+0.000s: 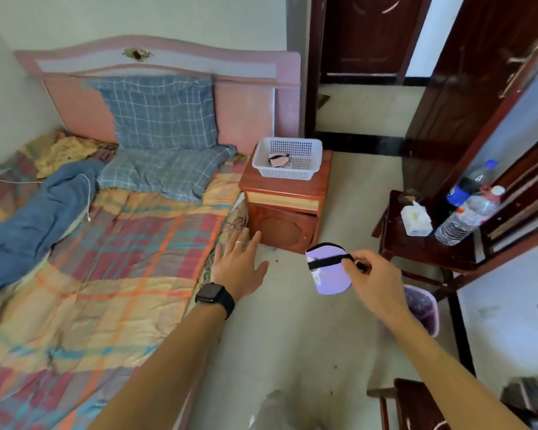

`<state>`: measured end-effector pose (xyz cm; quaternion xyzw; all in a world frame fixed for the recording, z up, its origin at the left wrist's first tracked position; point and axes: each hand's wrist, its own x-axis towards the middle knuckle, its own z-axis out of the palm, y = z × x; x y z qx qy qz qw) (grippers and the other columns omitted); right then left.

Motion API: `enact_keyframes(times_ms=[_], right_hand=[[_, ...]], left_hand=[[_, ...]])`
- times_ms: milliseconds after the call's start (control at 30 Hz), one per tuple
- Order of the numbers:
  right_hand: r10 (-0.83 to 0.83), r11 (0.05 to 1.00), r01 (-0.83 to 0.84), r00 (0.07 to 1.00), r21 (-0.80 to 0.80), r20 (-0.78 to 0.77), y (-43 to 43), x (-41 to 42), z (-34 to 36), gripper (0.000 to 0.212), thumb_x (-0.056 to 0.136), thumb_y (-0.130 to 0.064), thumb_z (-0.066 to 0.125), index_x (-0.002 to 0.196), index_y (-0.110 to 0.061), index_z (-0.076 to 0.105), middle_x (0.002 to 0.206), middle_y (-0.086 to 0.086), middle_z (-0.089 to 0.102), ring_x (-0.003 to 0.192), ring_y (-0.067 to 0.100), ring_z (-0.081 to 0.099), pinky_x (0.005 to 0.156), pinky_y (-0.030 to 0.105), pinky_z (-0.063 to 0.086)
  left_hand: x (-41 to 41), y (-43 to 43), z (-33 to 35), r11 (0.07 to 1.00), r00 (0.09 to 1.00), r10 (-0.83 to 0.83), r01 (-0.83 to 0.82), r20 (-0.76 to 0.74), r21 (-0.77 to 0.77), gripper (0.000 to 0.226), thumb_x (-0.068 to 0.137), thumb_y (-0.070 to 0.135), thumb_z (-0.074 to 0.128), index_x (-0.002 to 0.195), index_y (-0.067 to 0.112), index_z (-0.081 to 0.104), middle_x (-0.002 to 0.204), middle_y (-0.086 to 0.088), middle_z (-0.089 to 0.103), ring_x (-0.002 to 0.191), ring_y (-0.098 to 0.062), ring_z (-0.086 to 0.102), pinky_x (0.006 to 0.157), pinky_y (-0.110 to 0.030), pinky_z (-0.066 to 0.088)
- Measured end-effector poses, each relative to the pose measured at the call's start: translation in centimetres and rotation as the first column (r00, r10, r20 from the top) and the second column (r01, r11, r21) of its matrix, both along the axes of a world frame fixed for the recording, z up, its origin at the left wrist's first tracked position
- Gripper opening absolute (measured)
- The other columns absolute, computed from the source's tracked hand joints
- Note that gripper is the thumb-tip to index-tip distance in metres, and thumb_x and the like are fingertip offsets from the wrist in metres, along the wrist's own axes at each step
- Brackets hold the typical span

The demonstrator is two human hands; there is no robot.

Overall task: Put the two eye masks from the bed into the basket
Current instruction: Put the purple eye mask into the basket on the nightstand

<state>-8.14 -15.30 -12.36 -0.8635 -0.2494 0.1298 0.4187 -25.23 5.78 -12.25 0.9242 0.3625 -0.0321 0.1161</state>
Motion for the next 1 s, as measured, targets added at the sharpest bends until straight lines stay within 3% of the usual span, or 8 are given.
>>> enact_keyframes(times_ms=[333, 400, 500, 667, 833, 1000], right_hand=[[-0.017, 0.998, 0.021, 0.997, 0.056, -0.071, 10.7, 15.6, -1.0, 0.003, 0.087, -0.026, 0.070, 0.089, -0.027, 0.068, 0.078, -0.012, 0.068, 0.073, 0.004, 0.061, 0.061, 0.009, 0.041], [-0.022, 0.998, 0.026, 0.997, 0.049, -0.071, 13.7, 19.0, -0.5, 0.003, 0.087, -0.027, 0.070, 0.088, -0.027, 0.067, 0.077, -0.013, 0.068, 0.073, -0.001, 0.060, 0.061, 0.010, 0.042], [-0.033, 0.998, 0.035, 0.998, 0.054, -0.047, 18.0, 24.1, 0.1, 0.004, 0.088, -0.028, 0.070, 0.088, -0.028, 0.066, 0.077, -0.013, 0.067, 0.074, -0.001, 0.060, 0.062, 0.021, 0.043], [-0.018, 0.999, 0.022, 0.996, 0.044, -0.090, 24.1, 31.3, 0.2, 0.007, 0.089, -0.030, 0.068, 0.087, -0.034, 0.063, 0.078, -0.021, 0.064, 0.076, -0.005, 0.059, 0.060, 0.015, 0.041], [0.102, 0.995, -0.101, 0.987, 0.016, -0.123, 32.4, 38.9, -1.6, 0.009, 0.090, -0.031, 0.067, 0.086, -0.036, 0.060, 0.079, -0.023, 0.063, 0.074, -0.008, 0.059, 0.058, 0.010, 0.040], [0.251, 0.964, -0.262, 0.955, -0.053, -0.156, 42.2, 47.3, -6.1, 0.012, 0.089, -0.033, 0.066, 0.083, -0.039, 0.058, 0.083, -0.022, 0.063, 0.079, -0.002, 0.059, 0.065, 0.021, 0.044]], left_hand=[[14.9, 11.0, -2.6, 0.999, 0.999, -0.018, 0.017, -0.036, -0.030, 0.071, 0.095, 0.053, 0.041, 0.155, 0.030, 0.013, 0.165, -0.003, 0.013, 0.152, -0.024, 0.004, 0.121, -0.053, 0.007], [18.2, 14.0, -2.7, 0.998, 1.000, -0.007, 0.006, -0.021, -0.069, 0.070, 0.095, 0.051, 0.042, 0.155, 0.031, 0.014, 0.165, -0.002, 0.013, 0.152, -0.025, 0.005, 0.122, -0.053, 0.007], [23.0, 18.4, -2.9, 0.995, 1.000, 0.017, -0.018, -0.006, -0.103, 0.068, 0.095, 0.049, 0.043, 0.155, 0.031, 0.015, 0.165, -0.003, 0.014, 0.152, -0.026, 0.005, 0.120, -0.054, 0.008], [29.2, 24.4, -3.5, 0.987, 0.997, 0.075, -0.077, -0.022, -0.140, 0.066, 0.095, 0.047, 0.043, 0.154, 0.030, 0.018, 0.164, -0.003, 0.019, 0.151, -0.026, 0.009, 0.121, -0.055, 0.010], [34.8, 29.8, -5.2, 0.963, 0.983, 0.176, -0.183, -0.054, -0.198, 0.068, 0.094, 0.044, 0.045, 0.154, 0.030, 0.018, 0.165, -0.003, 0.015, 0.151, -0.026, 0.008, 0.121, -0.056, 0.007], [40.1, 34.3, -9.5, 0.902, 0.933, 0.342, -0.359, -0.109, -0.238, 0.067, 0.095, 0.038, 0.044, 0.155, 0.033, 0.015, 0.165, -0.004, 0.013, 0.152, -0.026, 0.008, 0.121, -0.055, 0.009]])
